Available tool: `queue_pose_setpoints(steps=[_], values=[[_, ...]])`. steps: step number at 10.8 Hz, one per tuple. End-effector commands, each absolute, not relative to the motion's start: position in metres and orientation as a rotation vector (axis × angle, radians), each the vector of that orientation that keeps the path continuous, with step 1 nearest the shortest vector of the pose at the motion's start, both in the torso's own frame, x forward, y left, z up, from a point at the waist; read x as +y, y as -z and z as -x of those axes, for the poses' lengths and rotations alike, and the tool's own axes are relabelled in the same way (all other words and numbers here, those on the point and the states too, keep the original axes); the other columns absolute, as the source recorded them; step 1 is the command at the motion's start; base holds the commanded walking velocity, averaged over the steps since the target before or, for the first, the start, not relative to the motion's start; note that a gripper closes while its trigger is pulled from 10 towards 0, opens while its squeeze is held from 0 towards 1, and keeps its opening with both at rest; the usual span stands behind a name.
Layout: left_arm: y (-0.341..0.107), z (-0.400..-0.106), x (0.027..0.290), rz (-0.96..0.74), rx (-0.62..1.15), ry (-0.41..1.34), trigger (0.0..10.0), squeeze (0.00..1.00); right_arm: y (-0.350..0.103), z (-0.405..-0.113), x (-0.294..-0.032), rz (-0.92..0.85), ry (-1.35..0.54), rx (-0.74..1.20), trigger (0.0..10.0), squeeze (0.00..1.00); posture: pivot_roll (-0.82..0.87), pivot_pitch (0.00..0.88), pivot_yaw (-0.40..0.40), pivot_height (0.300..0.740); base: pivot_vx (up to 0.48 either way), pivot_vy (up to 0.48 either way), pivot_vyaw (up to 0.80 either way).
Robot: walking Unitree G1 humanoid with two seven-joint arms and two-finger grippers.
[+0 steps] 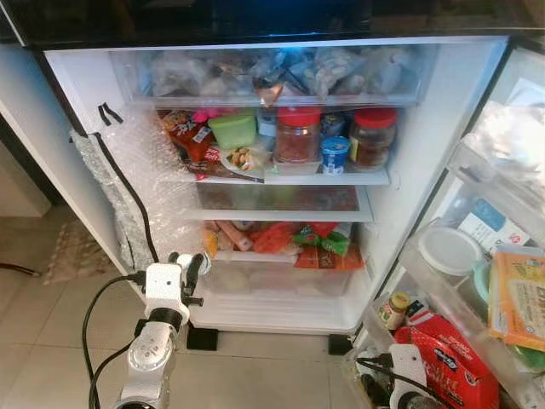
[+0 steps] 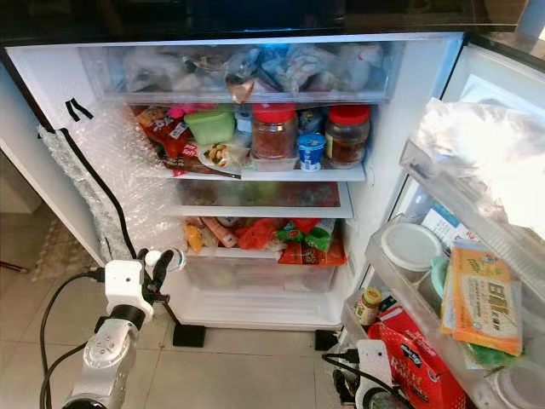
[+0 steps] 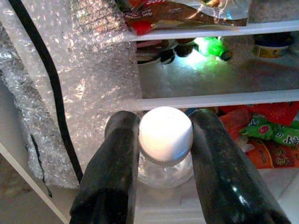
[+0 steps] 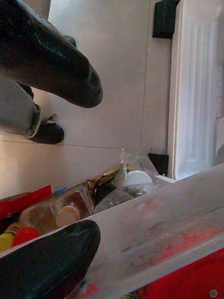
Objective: Restocking fridge
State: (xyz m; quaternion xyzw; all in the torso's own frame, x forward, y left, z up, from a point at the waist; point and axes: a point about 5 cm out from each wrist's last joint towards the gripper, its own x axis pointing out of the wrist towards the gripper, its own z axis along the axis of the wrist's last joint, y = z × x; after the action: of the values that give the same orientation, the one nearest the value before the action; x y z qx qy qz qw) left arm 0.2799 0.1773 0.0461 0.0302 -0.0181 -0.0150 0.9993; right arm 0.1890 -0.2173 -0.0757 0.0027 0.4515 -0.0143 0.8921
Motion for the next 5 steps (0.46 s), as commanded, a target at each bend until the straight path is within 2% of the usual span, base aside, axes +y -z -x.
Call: queue_pose_setpoints(steps=[1,2,5], values=[[-0.048,-0.282,0.180,-0.052,-0.039,0.016,10.0,0.00,0.070,-0.198,-0.223,0.012,0.038,0.910,10.0,0.00,-0.08,0.000,0.008,0.740,0.000,0.000,0.00],[-0.055,-0.292,0.179,-0.021,-0.045,-0.008,10.0,0.00,0.062,-0.209,-0.230,0.030,0.034,0.891,10.0,0.00,-0.09,0.010,-0.004,0.740,0.000,0.000,0.00],[-0.056,-0.291,0.178,-0.012,-0.055,-0.010,10.0,0.00,0.063,-0.207,-0.229,0.068,-0.025,0.917,10.0,0.00,-0.08,0.014,0.004,0.740,0.000,0.000,0.00]])
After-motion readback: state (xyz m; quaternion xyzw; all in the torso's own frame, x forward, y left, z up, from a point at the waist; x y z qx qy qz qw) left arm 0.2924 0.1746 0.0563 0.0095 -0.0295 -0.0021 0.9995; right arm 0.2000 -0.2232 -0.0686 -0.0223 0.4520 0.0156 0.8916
